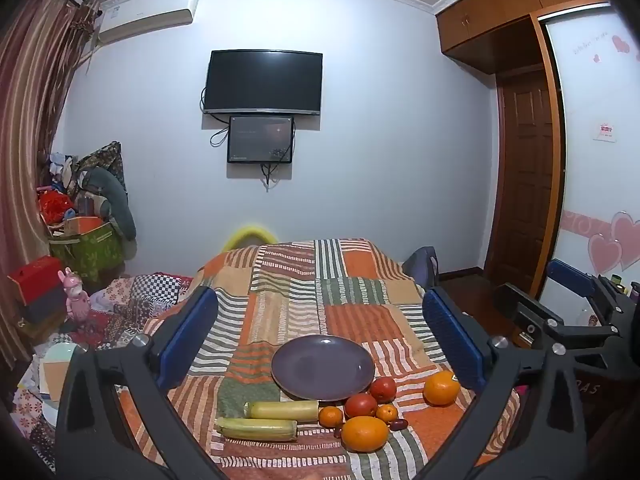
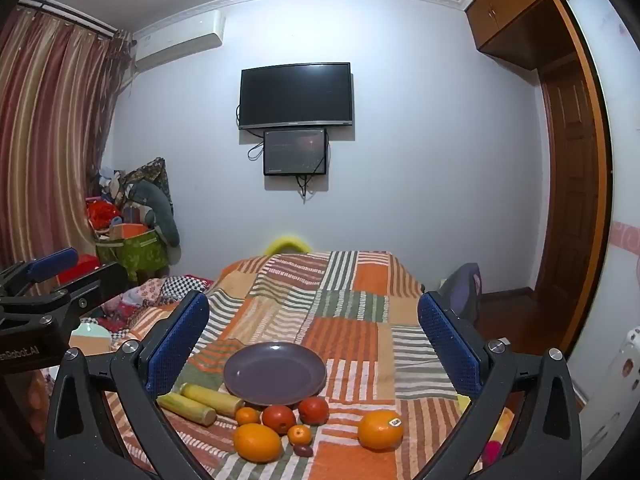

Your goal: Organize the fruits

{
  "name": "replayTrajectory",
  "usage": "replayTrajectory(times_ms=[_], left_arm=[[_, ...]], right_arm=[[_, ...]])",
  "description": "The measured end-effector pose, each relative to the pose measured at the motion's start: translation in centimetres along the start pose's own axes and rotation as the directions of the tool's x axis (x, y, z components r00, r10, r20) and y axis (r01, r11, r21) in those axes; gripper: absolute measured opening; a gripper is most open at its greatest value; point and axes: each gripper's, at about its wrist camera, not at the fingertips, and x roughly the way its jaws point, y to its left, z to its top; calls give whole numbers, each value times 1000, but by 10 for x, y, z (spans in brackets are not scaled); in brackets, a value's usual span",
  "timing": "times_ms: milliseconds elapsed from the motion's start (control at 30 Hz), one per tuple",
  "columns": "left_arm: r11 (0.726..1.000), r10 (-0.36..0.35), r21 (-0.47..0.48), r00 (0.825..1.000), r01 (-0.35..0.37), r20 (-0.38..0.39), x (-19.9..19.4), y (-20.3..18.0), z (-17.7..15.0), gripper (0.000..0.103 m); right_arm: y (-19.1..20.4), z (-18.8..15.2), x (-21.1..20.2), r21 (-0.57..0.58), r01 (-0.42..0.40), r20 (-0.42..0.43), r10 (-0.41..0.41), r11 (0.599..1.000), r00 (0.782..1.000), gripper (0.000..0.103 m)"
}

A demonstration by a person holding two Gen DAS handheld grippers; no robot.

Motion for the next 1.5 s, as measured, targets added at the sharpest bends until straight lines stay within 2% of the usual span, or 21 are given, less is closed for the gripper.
replayTrajectory(times_ms=[1500], left_arm=[[1000,-8,15,1000,7,14,0,1,1,103]], right_arm=[[-5,0,-3,13,4,-2,-4,1000,1000,103]])
